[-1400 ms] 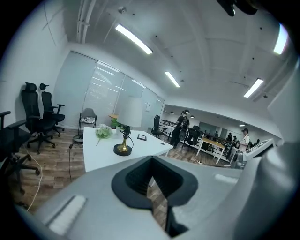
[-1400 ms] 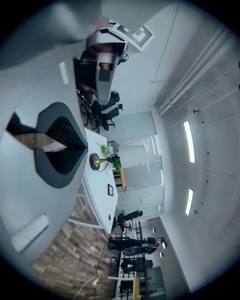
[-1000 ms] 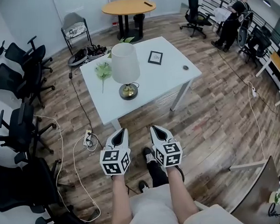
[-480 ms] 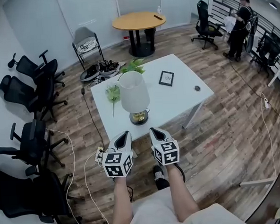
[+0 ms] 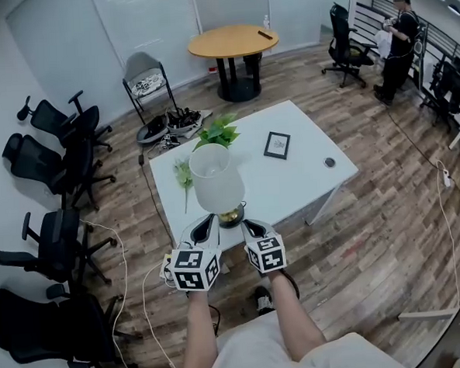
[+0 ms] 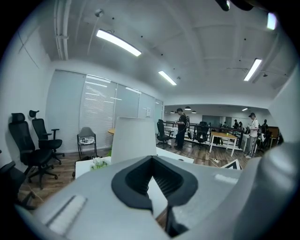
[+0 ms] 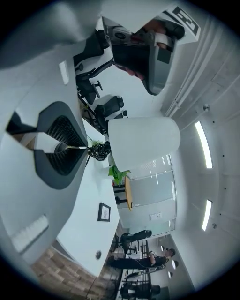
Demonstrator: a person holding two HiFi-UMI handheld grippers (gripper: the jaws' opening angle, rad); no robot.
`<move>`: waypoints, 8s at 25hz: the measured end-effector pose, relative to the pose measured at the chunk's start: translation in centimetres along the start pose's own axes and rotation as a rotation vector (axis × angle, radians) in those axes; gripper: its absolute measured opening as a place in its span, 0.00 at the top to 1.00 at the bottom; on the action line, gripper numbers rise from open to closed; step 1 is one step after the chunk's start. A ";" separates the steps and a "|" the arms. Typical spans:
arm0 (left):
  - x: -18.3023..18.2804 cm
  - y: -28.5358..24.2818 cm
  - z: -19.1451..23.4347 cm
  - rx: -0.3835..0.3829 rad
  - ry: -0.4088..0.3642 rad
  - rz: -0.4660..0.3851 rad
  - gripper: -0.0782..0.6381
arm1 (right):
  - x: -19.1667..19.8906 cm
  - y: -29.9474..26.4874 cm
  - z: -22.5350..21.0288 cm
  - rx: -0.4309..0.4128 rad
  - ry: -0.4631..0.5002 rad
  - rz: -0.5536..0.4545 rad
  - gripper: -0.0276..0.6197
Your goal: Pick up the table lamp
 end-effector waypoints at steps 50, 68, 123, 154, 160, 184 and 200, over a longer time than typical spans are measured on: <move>-5.0 -8.0 4.4 0.120 -0.084 0.047 0.89 | 1.0 -19.1 -0.9 -0.001 0.157 0.200 0.61; -6.4 -10.0 7.1 0.119 -0.064 0.024 0.89 | -0.5 -19.6 -1.7 -0.004 0.186 0.147 0.80; 3.8 -10.1 -2.4 0.097 0.018 0.188 0.89 | -4.5 -1.6 -9.9 0.124 0.111 0.148 0.80; 5.3 -11.5 -6.0 0.148 0.011 0.216 0.89 | -3.5 2.2 -12.5 0.179 0.085 0.157 0.80; 5.3 -11.8 -6.4 0.149 0.007 0.220 0.89 | -3.3 1.9 -12.7 0.164 0.082 0.149 0.80; 6.2 -11.9 -5.7 0.135 0.007 0.250 0.89 | -3.3 1.0 -12.4 0.099 0.060 0.160 0.80; 5.8 -12.3 -5.1 0.135 -0.001 0.246 0.89 | -3.2 0.9 -13.0 0.096 0.064 0.172 0.80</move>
Point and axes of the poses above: the fingertips, and each gripper's own axes: y backward along the fingers, z to its left, x out of its underside, the point moved 7 cm from there along y, backward along the fingers, and after that the axes turned 2 degrees about -x, right-handed, at the moved point
